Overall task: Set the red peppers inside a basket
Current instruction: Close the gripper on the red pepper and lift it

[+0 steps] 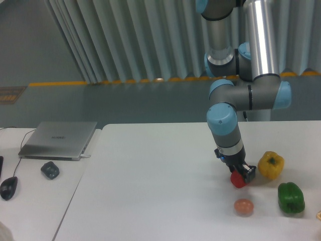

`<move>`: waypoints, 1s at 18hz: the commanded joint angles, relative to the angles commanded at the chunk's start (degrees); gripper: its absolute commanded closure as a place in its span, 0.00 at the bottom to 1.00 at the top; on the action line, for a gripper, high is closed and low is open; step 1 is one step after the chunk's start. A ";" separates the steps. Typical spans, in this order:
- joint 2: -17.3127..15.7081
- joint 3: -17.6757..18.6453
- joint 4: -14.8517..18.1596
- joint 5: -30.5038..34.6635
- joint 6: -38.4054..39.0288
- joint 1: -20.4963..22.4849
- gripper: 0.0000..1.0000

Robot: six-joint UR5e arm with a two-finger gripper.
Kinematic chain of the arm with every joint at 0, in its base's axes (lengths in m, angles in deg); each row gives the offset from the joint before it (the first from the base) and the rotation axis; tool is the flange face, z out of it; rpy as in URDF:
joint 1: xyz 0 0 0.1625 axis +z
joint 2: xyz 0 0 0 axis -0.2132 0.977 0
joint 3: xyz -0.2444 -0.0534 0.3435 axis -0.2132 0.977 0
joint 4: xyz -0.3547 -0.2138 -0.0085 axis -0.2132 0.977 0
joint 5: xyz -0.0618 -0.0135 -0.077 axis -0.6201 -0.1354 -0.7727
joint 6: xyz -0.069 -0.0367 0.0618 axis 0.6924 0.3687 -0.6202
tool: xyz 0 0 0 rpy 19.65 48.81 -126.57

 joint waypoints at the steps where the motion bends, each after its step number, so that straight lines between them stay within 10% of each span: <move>1: -0.17 -0.61 0.53 -0.09 -0.09 0.09 0.64; 18: -4.83 -9.84 8.00 -5.18 -13.88 7.38 0.72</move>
